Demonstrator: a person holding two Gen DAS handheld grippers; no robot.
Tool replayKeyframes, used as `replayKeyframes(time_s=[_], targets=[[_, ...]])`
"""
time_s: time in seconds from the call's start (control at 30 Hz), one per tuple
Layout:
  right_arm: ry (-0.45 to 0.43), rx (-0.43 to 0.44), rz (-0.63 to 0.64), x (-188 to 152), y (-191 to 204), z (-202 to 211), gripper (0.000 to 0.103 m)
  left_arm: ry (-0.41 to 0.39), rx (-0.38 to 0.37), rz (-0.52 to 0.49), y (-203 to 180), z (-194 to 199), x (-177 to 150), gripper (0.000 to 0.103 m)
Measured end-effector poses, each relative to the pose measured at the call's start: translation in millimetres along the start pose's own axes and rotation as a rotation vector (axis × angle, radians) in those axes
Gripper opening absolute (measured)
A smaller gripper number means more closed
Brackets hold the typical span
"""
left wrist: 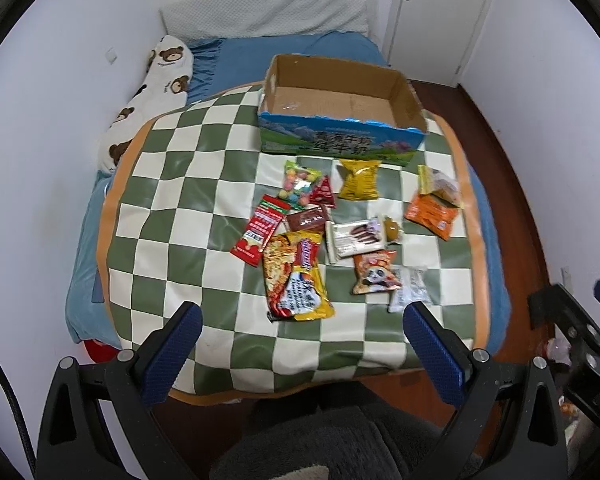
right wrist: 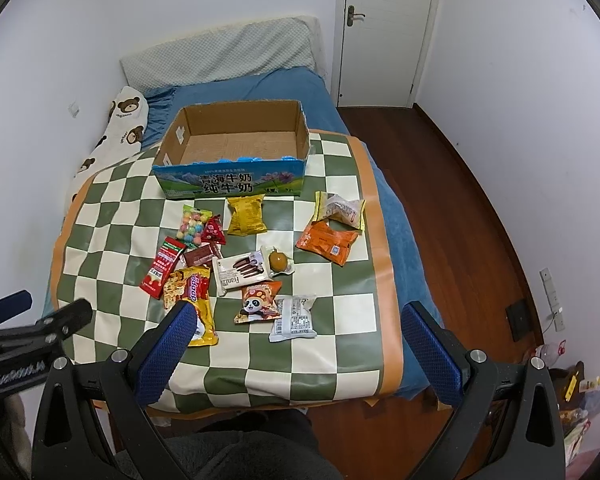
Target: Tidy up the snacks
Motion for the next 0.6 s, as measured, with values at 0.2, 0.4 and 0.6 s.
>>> replayKeyframes(time_s=[0.2,0.4,0.6], targets=[[0.064,0.022,-0.032,-10,-7,-51,0.103,0.020,0.053,0.002,5,-57,-2,0.103],[0.165,0.061,-0.073,-29,-7,-134,0.103,0.110,0.078,0.024,15,-135,-5,0.103],[0.301,0.102,-0.134,-50,-10,-228,0.103,0.279,0.045,0.056,13,-215,-17,0.102]])
Point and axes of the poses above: each gripper's, at about its wrist camera, not at the fingertips, and z roughly against the way its jaws point, y to its left, x to its top, the point moved 8 cm from there along -z, roughly the way its jaws point, and after that the axes turned 9 degrees about x, right-handed, at the moved point
